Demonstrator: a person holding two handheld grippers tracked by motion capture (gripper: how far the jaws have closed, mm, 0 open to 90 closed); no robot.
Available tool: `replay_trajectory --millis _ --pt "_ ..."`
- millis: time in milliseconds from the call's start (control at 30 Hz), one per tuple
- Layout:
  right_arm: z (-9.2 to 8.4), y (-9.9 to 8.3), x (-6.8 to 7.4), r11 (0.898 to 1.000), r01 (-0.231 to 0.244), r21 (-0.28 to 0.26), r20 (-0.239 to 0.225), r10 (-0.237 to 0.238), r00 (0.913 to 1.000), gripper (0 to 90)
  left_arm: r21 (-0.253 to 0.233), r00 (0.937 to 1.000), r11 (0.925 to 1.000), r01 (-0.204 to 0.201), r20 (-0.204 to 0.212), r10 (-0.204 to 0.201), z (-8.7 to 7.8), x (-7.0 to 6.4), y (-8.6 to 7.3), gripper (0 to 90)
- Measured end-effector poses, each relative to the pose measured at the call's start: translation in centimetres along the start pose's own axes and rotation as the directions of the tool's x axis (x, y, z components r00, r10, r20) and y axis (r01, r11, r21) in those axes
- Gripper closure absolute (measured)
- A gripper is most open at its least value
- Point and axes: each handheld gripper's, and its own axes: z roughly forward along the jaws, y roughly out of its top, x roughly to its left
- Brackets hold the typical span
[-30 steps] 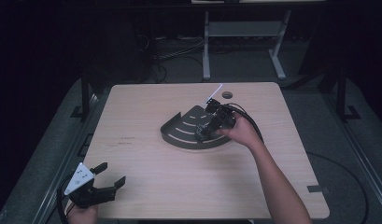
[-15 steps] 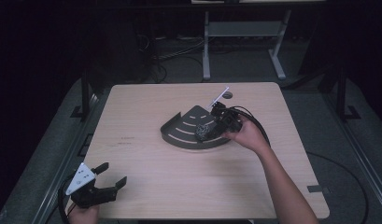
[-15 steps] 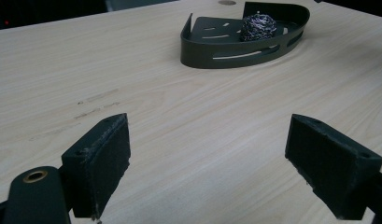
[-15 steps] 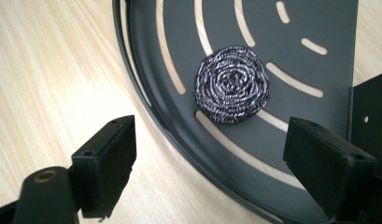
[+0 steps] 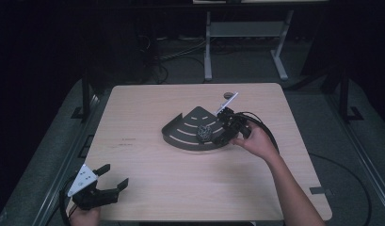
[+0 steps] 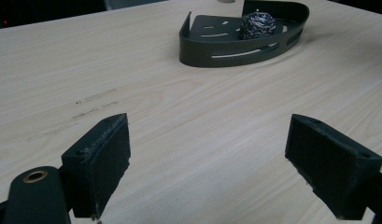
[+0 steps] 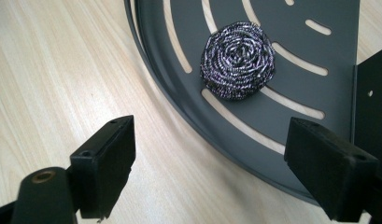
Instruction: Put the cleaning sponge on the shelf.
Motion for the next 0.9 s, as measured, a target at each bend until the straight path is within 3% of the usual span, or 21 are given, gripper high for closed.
replay_trajectory --millis 900 --pt "-0.4 -4.4 0.7 1.000 -0.027 0.004 -0.021 0.027 0.9994 15.9 0.005 1.0000 1.0000 -0.004 0.001 0.004 0.1 -0.1 0.0 13.4"
